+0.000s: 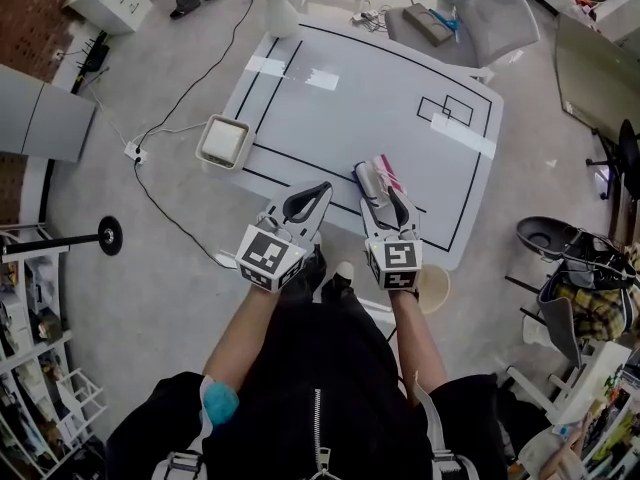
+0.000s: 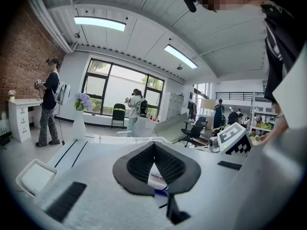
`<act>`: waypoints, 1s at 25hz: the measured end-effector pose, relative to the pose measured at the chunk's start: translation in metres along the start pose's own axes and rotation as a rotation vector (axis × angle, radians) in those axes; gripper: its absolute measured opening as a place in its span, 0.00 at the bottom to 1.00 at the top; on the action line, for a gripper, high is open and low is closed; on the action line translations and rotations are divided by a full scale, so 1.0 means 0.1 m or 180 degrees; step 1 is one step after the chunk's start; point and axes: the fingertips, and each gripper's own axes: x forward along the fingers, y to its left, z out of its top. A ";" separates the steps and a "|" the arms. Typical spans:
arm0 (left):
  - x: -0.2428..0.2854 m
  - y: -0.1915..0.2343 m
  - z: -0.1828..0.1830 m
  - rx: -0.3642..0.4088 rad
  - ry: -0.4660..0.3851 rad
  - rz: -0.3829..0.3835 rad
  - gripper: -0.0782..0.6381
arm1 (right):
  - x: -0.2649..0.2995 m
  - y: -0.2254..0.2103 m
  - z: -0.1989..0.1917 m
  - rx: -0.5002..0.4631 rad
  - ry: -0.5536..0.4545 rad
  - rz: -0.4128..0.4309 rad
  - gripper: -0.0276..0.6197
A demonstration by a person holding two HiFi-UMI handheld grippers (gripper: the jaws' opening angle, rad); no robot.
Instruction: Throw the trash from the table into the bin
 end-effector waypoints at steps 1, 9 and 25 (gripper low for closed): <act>0.00 0.01 0.00 -0.0002 0.0001 0.0007 0.12 | 0.02 -0.02 -0.05 -0.0058 0.0028 -0.0013 0.39; -0.07 0.06 -0.08 -0.0031 0.0058 0.0073 0.12 | 0.25 -0.15 -0.35 -0.0343 0.0339 -0.0043 0.46; -0.52 0.48 -0.18 -0.0046 0.0144 0.0459 0.12 | 0.66 -0.28 -0.83 -0.0645 0.0814 -0.0119 0.47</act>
